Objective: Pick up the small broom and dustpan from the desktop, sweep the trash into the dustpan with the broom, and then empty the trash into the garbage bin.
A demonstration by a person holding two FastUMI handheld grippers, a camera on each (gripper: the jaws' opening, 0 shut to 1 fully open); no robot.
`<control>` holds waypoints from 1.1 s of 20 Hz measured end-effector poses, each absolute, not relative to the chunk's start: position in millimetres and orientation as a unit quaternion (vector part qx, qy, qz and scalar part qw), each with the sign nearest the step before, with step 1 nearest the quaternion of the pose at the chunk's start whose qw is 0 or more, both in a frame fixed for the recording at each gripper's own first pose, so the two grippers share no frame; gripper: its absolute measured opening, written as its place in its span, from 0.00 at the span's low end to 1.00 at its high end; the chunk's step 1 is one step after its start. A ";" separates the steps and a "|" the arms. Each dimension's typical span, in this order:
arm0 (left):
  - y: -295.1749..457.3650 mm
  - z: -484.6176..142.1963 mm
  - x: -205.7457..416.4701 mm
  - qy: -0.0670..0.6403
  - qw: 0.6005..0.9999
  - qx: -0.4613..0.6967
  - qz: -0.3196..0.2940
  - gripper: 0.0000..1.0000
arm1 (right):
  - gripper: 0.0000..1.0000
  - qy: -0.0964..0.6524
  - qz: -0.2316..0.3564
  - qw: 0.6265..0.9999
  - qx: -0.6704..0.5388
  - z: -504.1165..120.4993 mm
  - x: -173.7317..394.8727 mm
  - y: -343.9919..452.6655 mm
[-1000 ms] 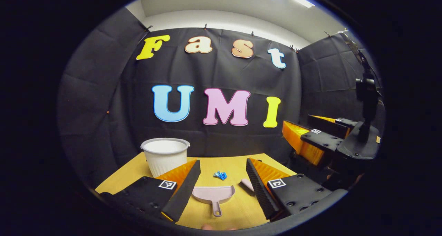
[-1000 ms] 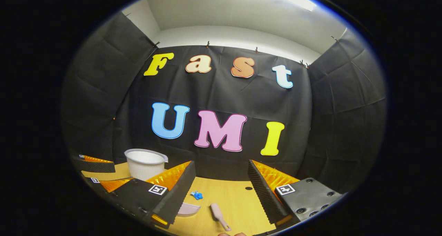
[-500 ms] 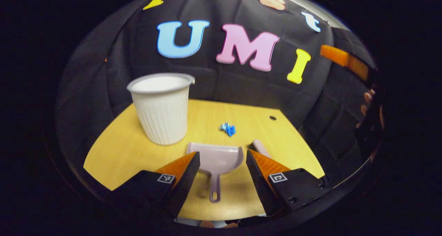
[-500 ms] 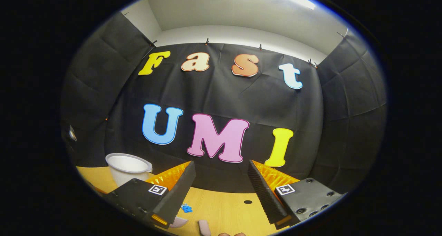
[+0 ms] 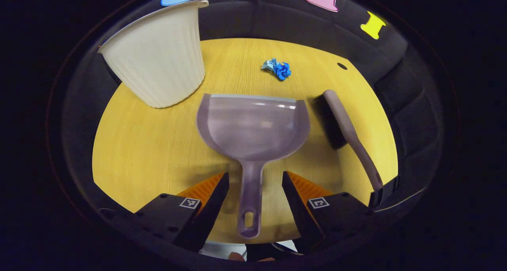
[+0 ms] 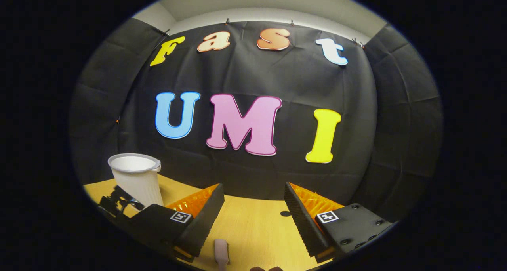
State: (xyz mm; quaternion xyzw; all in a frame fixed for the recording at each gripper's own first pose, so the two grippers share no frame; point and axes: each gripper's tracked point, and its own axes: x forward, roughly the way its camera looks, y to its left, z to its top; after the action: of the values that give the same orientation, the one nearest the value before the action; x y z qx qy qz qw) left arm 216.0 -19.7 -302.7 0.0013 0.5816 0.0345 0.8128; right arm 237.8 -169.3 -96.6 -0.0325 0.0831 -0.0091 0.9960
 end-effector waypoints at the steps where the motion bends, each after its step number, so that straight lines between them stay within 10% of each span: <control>1: -19.4 -308.4 223.3 0.595 0.803 0.010 0.035 0.82 | 0.98 0.093 -0.006 0.995 -0.025 -104.1 237.2 -170.5; 6: -18.6 -334.1 231.7 0.668 0.743 0.004 0.049 0.81 | 0.98 0.136 0.045 0.990 0.009 -142.3 233.7 -150.1; 13: -18.2 -329.7 242.9 0.665 0.747 0.010 0.005 0.32 | 0.99 0.296 0.070 0.953 0.016 -228.9 211.9 -121.1; 22: -10.3 -328.2 234.5 0.624 0.780 -0.014 -0.055 0.30 | 0.99 0.578 0.075 0.812 -0.032 -342.7 143.4 -112.8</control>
State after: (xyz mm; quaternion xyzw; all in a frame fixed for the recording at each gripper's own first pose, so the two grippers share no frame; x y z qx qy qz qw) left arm 234.5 -10.3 -328.2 -0.0140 0.6236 -0.0549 0.7797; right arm 143.4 -112.8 -342.7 -0.0315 0.5780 0.0746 0.8120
